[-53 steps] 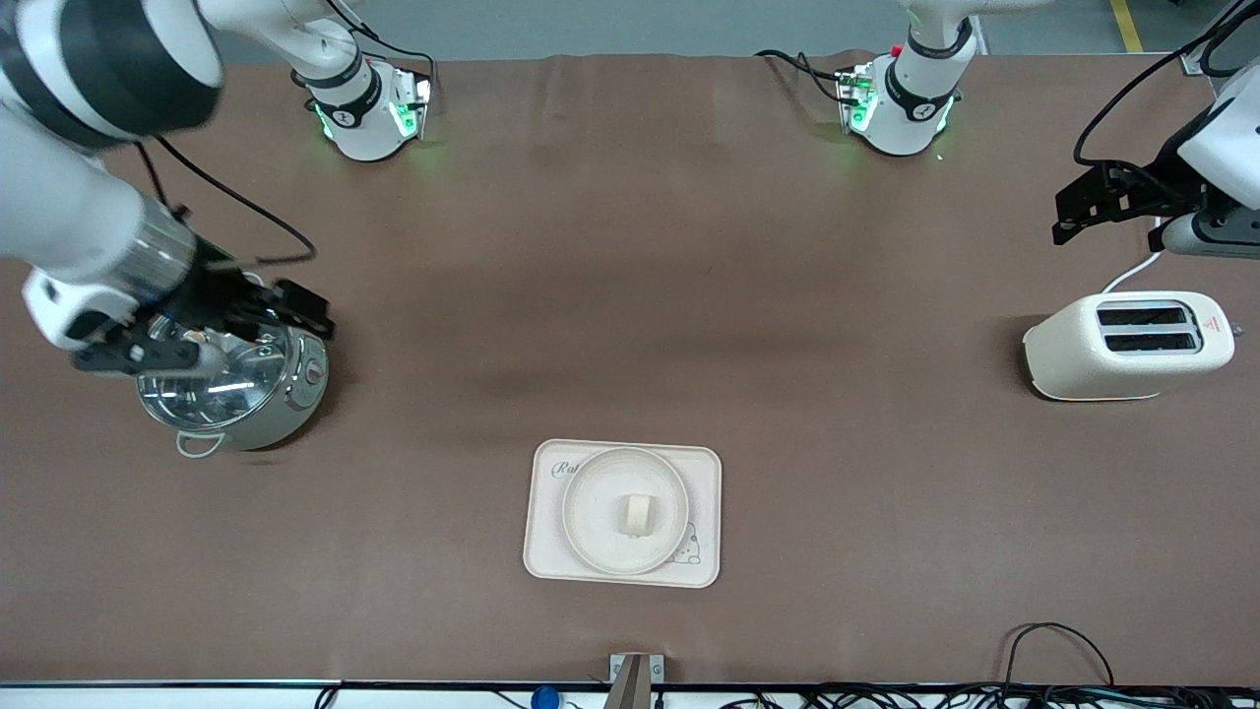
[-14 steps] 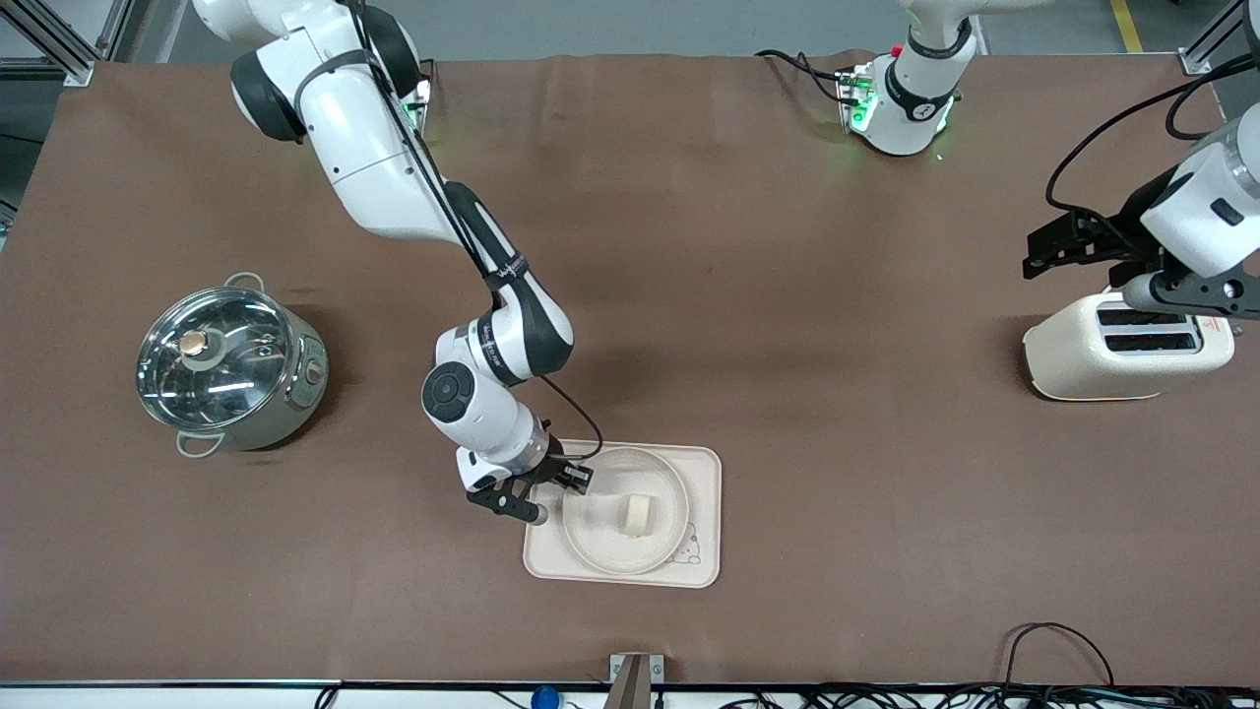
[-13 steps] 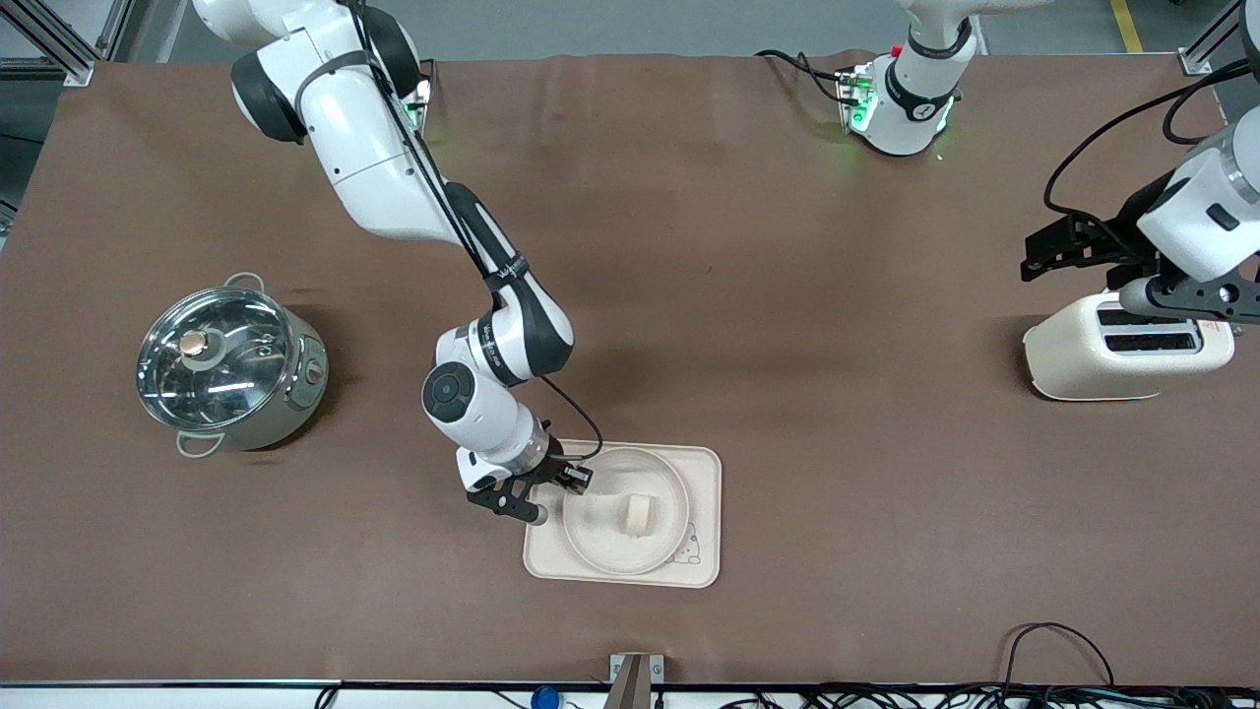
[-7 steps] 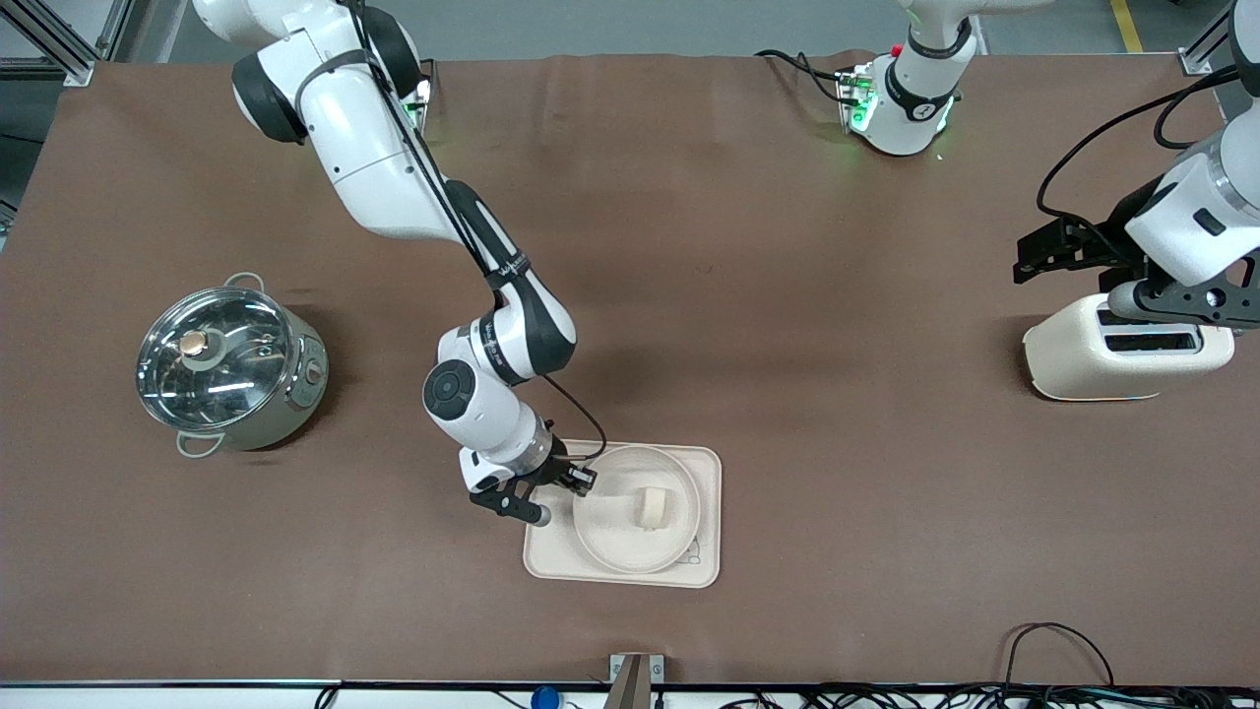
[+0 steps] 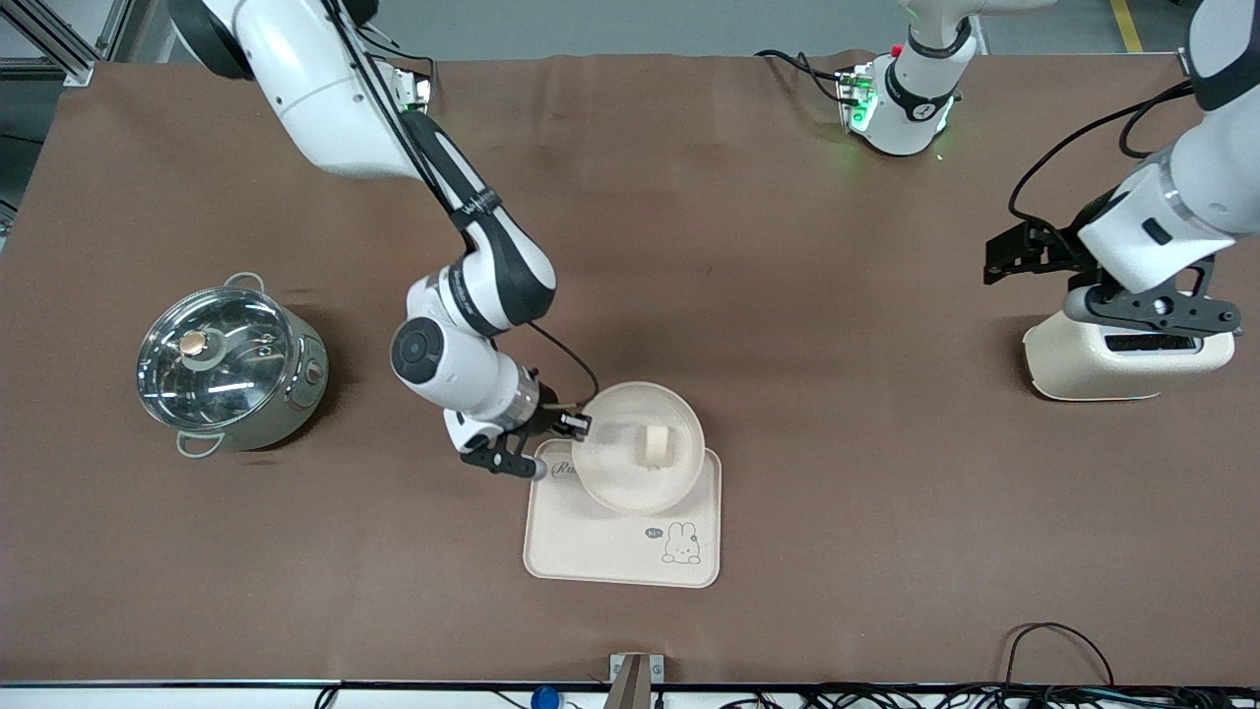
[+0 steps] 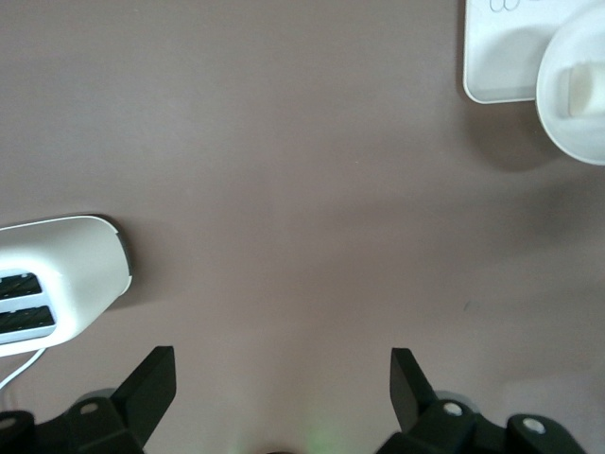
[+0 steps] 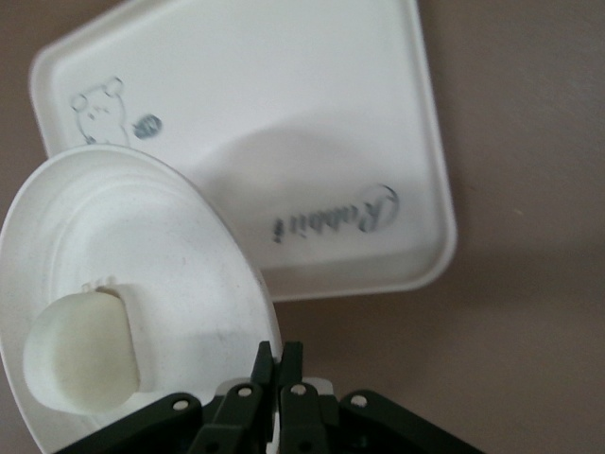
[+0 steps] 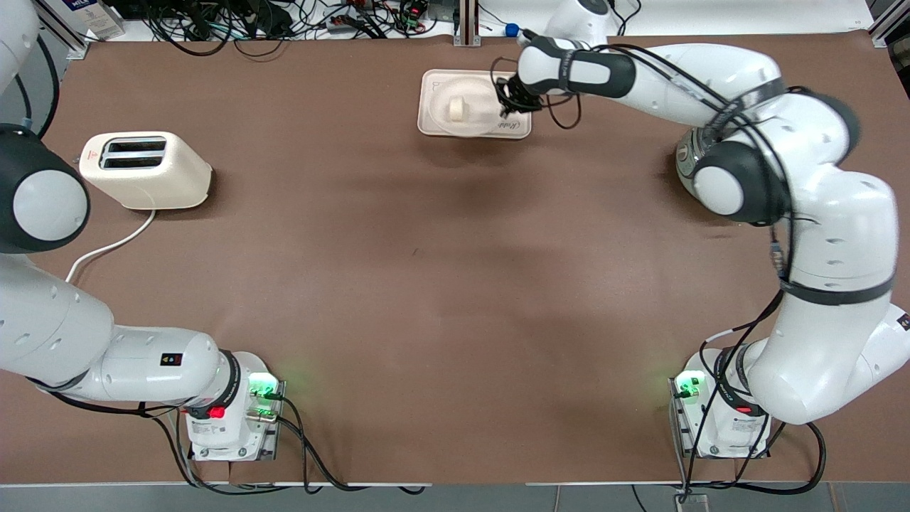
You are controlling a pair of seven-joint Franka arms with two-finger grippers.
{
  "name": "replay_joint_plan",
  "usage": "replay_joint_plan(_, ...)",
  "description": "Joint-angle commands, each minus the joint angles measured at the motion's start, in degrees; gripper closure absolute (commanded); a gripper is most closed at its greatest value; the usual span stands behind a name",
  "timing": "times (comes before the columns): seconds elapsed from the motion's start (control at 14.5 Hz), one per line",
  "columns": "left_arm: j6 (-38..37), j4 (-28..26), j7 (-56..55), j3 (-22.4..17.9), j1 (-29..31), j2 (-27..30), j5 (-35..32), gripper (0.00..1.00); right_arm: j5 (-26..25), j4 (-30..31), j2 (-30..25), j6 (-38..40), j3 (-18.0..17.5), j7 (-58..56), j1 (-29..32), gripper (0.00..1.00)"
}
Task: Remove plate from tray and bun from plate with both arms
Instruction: 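Lift the plate off the tray and set it beside the tray, then reach the left gripper to the bun while the right gripper holds the plate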
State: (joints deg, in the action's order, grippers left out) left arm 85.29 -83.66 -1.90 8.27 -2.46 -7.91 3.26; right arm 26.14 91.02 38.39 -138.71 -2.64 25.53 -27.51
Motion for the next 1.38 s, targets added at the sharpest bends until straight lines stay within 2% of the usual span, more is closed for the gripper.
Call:
replay_joint_plan(0.0,1.9,-0.2,-3.2,0.5,-1.3,-1.7,1.0,0.0,3.8,15.6,-9.8,-2.4,-1.6,-6.7,1.7,1.0)
replay_joint_plan(0.21,6.4,-2.7,-7.8,0.7,-3.3,-3.5,1.0,0.0,4.0,23.4,-13.6,-5.4,-1.8,-7.8,0.9,1.0)
replay_joint_plan(0.42,8.8,-4.7,-13.6,0.7,-6.7,-5.4,0.3,0.0,4.3,28.8,-14.0,-14.4,-5.7,-8.5,0.9,1.0)
replay_joint_plan(0.55,11.1,-5.5,-18.0,0.7,-8.3,-7.7,0.1,0.0,5.1,29.3,-12.4,-19.6,-7.7,-8.3,0.3,1.0)
replay_joint_plan(0.76,14.9,-6.3,-23.7,0.7,-9.4,-11.7,-0.7,0.0,6.3,29.3,-10.0,-23.3,-8.1,-8.5,-0.2,1.0)
replay_joint_plan(1.11,24.6,-7.1,-36.8,0.8,-13.5,-17.6,-0.7,0.0,6.4,29.3,-8.9,-24.4,-8.1,-8.6,-0.7,1.0)
replay_joint_plan(1.18,26.8,-7.2,-38.1,0.7,-14.8,-19.2,-0.7,0.0,6.5,29.3,-8.9,-24.2,-8.1,-8.4,-0.8,0.97)
replay_joint_plan(1.25,28.9,-7.1,-40.9,0.7,-16.2,-20.6,-0.7,0.0,6.5,29.3,-8.9,-24.1,-8.1,-8.2,-0.7,0.81)
replay_joint_plan(1.31,30.5,-6.9,-44.8,0.7,-17.8,-21.9,-0.8,0.0,6.6,29.3,-8.9,-23.9,-8.1,-8.0,-0.5,0.56)
